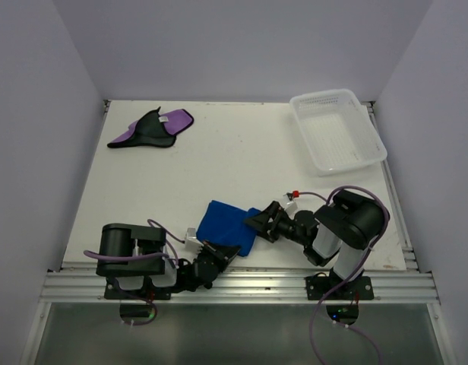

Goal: Roll the towels
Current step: Roll the towel

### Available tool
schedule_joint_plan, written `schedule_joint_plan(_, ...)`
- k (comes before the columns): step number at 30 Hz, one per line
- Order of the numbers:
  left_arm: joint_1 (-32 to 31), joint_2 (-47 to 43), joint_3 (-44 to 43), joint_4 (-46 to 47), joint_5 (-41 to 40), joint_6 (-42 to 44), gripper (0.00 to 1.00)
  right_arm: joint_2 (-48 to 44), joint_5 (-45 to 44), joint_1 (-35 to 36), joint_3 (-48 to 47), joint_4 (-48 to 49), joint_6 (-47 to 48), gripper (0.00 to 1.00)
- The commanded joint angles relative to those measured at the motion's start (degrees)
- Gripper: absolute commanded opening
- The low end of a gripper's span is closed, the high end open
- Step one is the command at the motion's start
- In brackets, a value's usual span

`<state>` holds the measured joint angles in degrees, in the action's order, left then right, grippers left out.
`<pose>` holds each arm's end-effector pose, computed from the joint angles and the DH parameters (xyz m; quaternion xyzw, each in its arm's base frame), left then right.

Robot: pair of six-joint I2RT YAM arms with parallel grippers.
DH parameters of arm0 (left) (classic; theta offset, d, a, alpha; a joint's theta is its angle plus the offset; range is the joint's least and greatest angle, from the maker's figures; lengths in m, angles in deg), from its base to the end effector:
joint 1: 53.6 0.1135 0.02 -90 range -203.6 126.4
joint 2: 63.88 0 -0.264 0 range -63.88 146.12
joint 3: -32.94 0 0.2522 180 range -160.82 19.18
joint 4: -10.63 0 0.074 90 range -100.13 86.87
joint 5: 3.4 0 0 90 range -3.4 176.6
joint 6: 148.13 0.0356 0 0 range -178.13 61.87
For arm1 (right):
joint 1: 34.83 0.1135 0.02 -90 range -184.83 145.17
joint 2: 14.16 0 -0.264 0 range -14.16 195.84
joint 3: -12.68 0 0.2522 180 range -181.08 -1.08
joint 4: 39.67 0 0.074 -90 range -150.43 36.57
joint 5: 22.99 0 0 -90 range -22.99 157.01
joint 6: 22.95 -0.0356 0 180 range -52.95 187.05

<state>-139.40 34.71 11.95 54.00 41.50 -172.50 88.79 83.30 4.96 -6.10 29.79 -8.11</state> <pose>0.0395 -0.1932 0.0725 -0.3752 0.7468 -0.4846 0.2581 0.1545 0.1417 0.0924 0.1557 0.7731 0.5701 0.2305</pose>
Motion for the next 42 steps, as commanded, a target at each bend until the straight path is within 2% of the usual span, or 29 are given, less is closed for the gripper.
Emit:
schedule_joint_plan(1,-1.30,3.63,3.18,-17.04,8.01,4.06,0.00,1.19,3.13,1.25,0.89,3.44,3.61,0.84)
schedule_joint_plan(5,-1.21,3.63,3.27,-17.04,8.01,3.89,0.00,2.95,2.87,1.78,1.06,3.44,4.49,0.74)
schedule_joint_plan(11,-1.30,3.11,3.44,-16.78,7.92,3.97,0.00,2.60,2.69,1.87,2.38,3.35,6.86,0.66)
schedule_joint_plan(15,-1.30,2.58,3.27,-17.04,7.66,4.59,0.00,2.95,2.60,1.87,1.86,3.35,7.04,0.51)
schedule_joint_plan(16,-1.30,2.40,3.27,-17.22,7.49,4.68,0.00,3.65,2.52,1.78,1.59,3.35,6.95,0.44)
schedule_joint_plan(27,-1.30,1.00,2.91,-16.79,7.14,7.75,0.00,4.97,0.93,1.87,-0.17,3.18,5.37,0.20)
schedule_joint_plan(28,-1.30,0.47,3.00,-16.26,6.79,9.84,0.00,4.97,0.85,1.87,-0.26,3.00,5.02,0.15)
schedule_joint_plan(30,-1.30,-1.72,2.40,-16.77,6.17,12.14,0.00,5.67,0.76,1.78,-0.87,2.30,3.97,0.11)
schedule_joint_plan(31,-1.30,-3.73,1.78,-20.00,5.47,14.06,0.07,5.85,0.67,1.78,-1.39,0.47,3.53,0.06)
schedule_joint_plan(32,-1.30,-4.71,0.90,-22.47,5.20,14.87,0.07,5.94,0.58,1.78,-1.40,-0.42,3.52,0.03)
schedule_joint_plan(34,-1.30,-6.73,-1.99,-27.57,4.15,16.71,0.14,5.59,0.06,1.78,-1.75,-3.31,3.61,0.00)
schedule_joint_plan(36,-1.30,-8.93,-3.93,-33.64,3.45,17.42,0.19,3.93,-0.47,1.78,-2.01,-5.95,4.14,0.00)
schedule_joint_plan(40,-1.30,-12.27,-3.76,-37.78,2.31,17.77,0.28,-1.33,-1.88,1.78,-2.63,-17.26,5.54,0.00)
schedule_joint_plan(42,-1.30,-15.08,-3.24,-40.06,1.42,18.30,0.36,-4.68,-2.93,1.78,-3.86,-23.33,7.21,0.00)
